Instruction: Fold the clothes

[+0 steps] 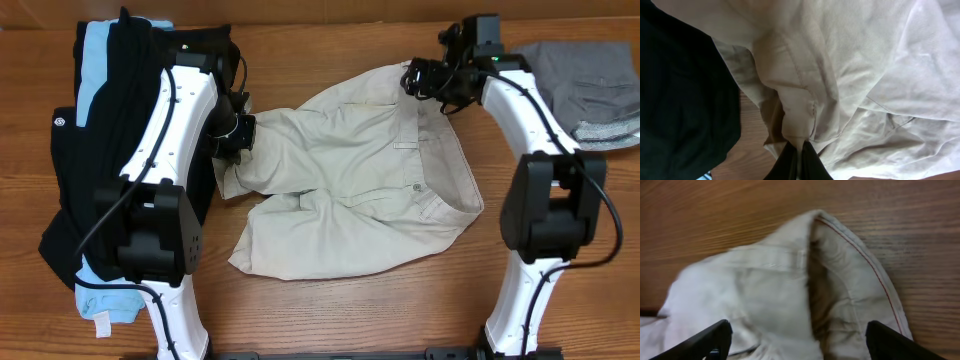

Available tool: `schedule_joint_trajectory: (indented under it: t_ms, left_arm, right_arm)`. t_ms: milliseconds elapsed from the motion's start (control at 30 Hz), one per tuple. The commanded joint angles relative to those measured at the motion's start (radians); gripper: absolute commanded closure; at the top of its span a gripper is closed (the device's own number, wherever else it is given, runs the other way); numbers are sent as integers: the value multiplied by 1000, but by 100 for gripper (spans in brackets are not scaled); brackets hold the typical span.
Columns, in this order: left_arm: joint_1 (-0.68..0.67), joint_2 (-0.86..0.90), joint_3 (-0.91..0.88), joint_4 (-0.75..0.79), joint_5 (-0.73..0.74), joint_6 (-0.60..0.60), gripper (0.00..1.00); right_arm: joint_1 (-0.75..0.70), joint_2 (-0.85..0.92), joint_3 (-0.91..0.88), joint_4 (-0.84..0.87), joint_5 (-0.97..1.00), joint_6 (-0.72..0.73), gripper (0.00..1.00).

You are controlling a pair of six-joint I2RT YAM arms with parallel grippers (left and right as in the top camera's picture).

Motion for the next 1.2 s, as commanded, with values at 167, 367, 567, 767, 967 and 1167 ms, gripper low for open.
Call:
schedule_joint_trajectory:
  t_ms: [167,367,567,767,967,1167]
  left_arm:
    - [-6,-9,-5,29,-3,-11,96]
    - [-7,-9,-5,80,-3,-15,96]
    - [-7,-9,-5,170,-3,-14,96]
    - [-7,-9,-5,295,-4,-13,95]
    - [-6,-8,-5,393,-4,-10,96]
    - [-5,-8,-5,453,-71,14,48]
  right_arm:
    - [2,42,14,88,-114,-26,50]
    - [-10,42,24,176,-117,32,96]
    - [-109,42,150,155,-122,84,96]
    - [-208,42,204,157,-158,88,96]
    - [-257,42,203,139,-150,87,96]
    - [-291,37,214,74,-170,88,8]
